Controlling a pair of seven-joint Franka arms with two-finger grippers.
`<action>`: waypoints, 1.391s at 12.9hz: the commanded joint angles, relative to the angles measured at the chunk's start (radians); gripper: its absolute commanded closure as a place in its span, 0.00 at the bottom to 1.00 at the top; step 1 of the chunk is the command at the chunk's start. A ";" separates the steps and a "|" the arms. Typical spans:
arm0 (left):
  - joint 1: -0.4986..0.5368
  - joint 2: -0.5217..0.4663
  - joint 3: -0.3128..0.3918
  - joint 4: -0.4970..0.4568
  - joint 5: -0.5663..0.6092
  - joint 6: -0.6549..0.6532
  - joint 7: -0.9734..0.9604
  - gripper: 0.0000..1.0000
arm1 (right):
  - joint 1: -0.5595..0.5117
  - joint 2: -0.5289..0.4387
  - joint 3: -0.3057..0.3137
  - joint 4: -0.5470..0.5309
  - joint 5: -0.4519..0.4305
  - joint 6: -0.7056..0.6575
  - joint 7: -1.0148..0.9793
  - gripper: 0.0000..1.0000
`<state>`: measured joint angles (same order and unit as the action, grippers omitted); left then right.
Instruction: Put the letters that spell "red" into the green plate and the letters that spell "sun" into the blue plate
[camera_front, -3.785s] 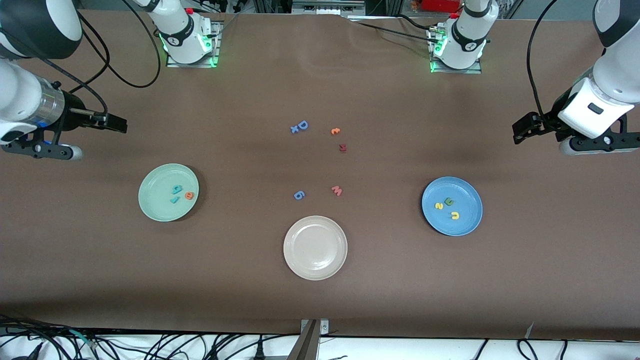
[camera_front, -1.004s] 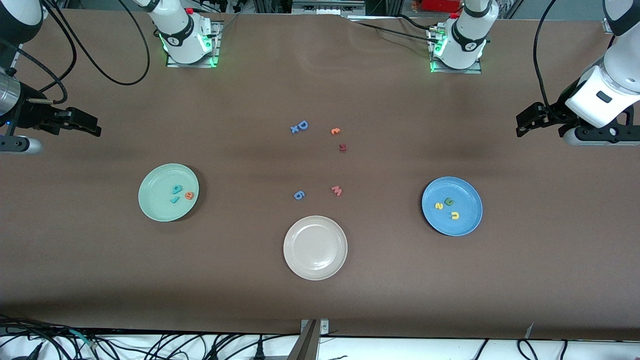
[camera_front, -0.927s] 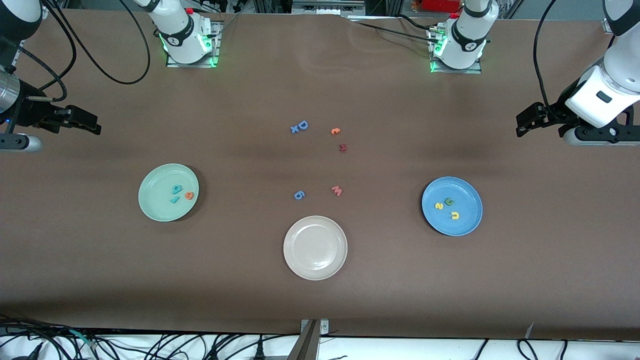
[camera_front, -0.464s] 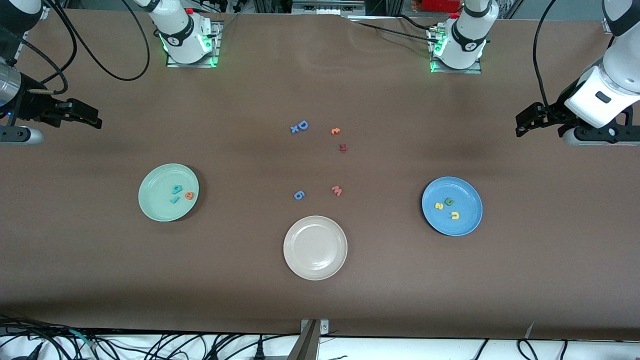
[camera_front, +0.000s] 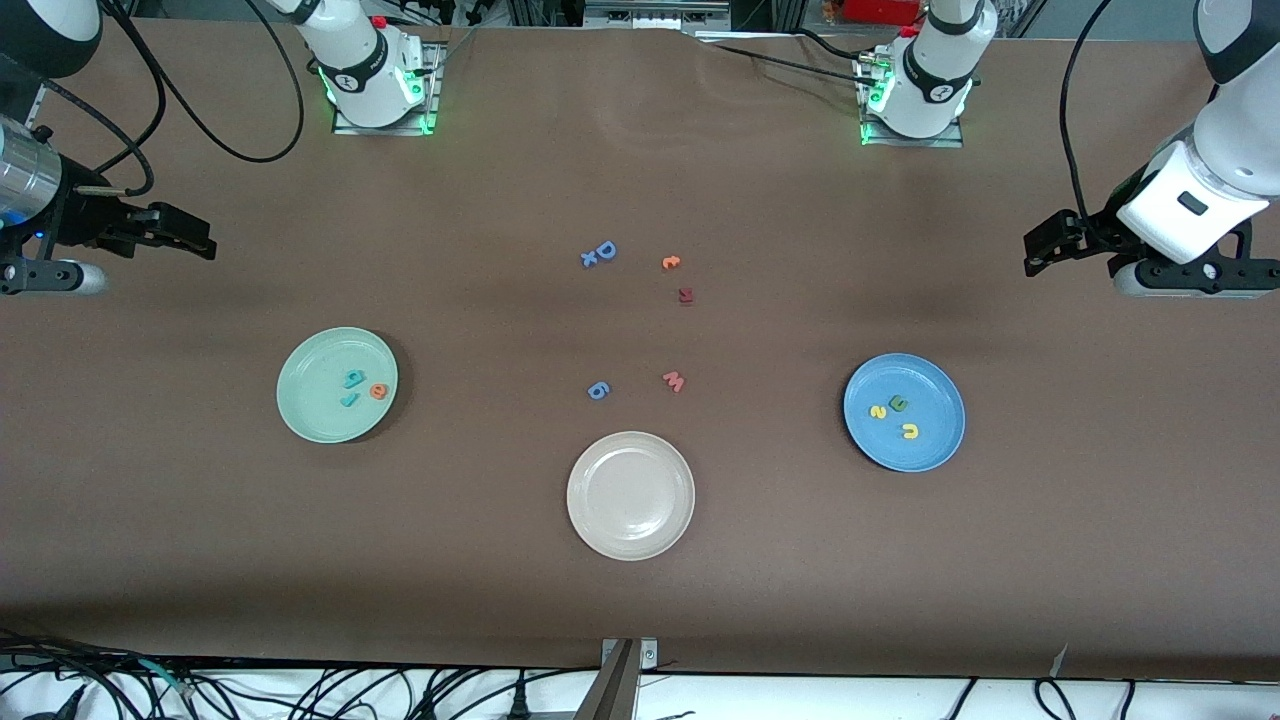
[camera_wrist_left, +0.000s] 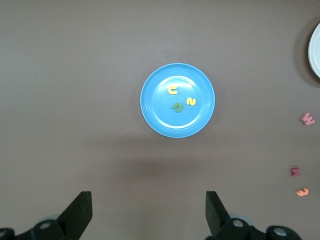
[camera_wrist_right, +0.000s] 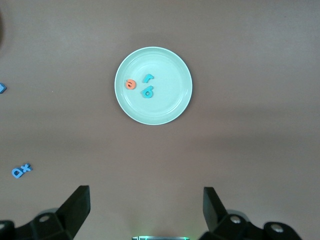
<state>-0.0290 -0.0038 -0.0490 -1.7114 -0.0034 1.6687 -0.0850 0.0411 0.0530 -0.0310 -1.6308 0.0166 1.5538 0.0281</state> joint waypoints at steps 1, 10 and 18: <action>0.000 0.005 0.003 0.013 -0.029 -0.003 0.016 0.00 | -0.006 -0.007 0.006 -0.003 0.005 -0.003 -0.004 0.00; 0.001 0.005 0.001 0.010 -0.027 -0.006 0.024 0.00 | -0.006 -0.007 0.005 -0.003 0.005 -0.004 -0.004 0.00; 0.008 -0.005 -0.011 0.009 -0.020 -0.010 0.024 0.00 | -0.006 -0.005 0.005 -0.003 0.005 -0.003 -0.004 0.00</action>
<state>-0.0282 -0.0039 -0.0552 -1.7092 -0.0034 1.6689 -0.0849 0.0410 0.0543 -0.0309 -1.6308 0.0166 1.5538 0.0281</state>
